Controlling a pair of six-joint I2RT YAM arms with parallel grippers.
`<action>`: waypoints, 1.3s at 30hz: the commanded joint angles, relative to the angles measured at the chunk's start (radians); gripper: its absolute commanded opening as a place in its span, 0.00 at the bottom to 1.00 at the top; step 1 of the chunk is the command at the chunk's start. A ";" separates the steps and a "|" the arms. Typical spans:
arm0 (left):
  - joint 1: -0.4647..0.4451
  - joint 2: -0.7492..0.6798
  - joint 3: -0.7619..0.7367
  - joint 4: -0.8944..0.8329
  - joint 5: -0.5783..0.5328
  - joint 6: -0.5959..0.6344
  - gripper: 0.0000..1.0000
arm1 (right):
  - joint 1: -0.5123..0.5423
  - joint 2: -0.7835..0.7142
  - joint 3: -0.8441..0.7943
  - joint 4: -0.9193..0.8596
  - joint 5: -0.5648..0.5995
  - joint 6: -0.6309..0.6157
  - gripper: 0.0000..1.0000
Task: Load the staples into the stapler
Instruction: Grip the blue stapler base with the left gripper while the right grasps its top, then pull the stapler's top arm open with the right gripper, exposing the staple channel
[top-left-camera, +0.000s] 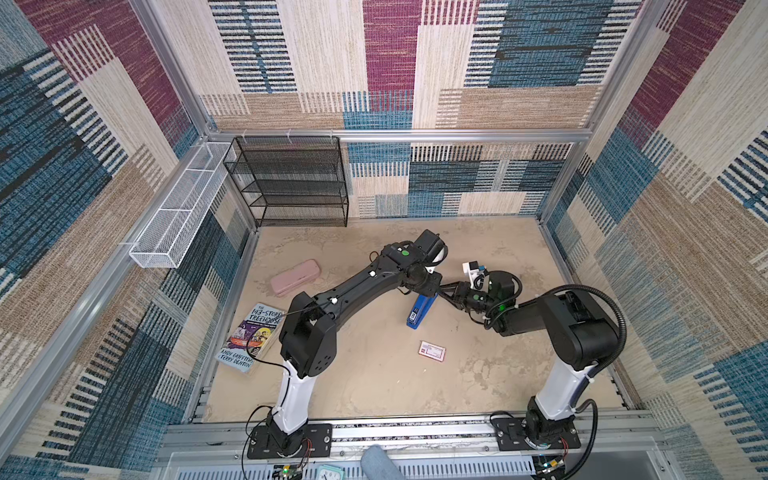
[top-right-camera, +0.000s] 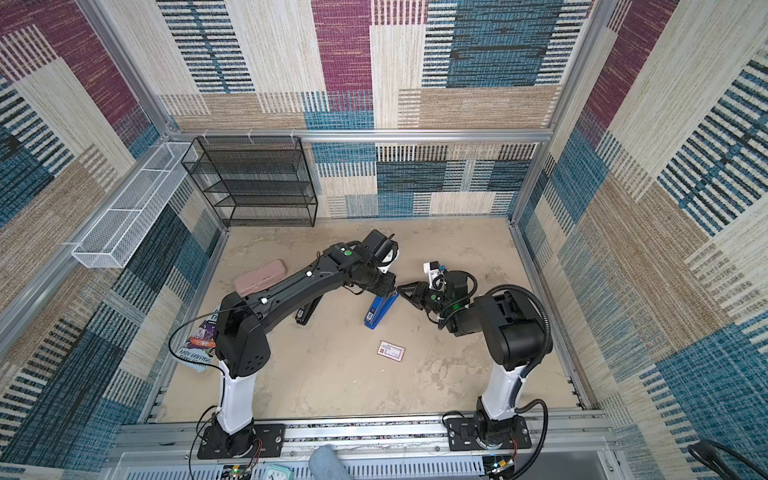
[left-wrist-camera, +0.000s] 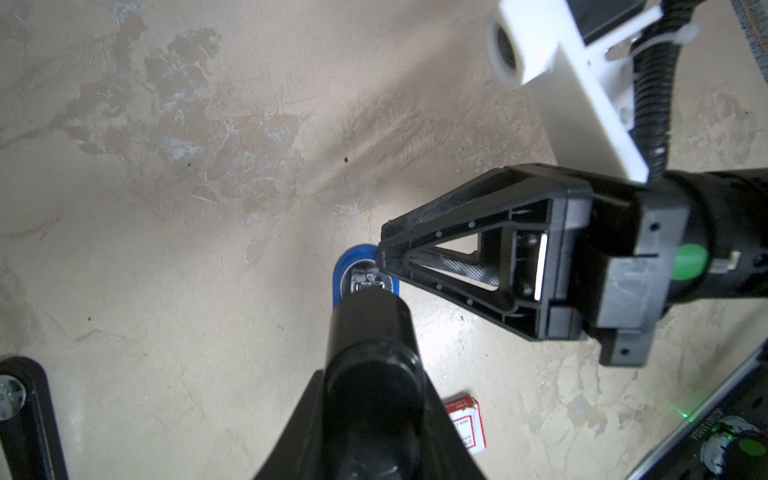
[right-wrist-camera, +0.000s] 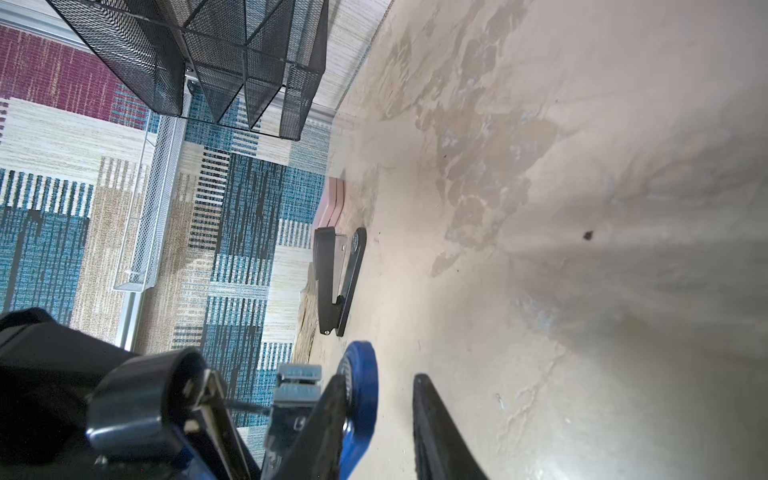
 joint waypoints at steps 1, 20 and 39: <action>-0.003 -0.021 -0.008 0.062 0.002 -0.016 0.00 | 0.005 0.006 -0.001 0.084 -0.047 0.033 0.33; -0.012 -0.214 -0.227 0.202 -0.096 -0.018 0.00 | -0.003 0.089 0.039 0.159 -0.062 0.095 0.01; -0.012 -0.559 -0.695 0.475 -0.191 -0.003 0.00 | -0.081 0.220 0.119 0.277 -0.023 0.211 0.00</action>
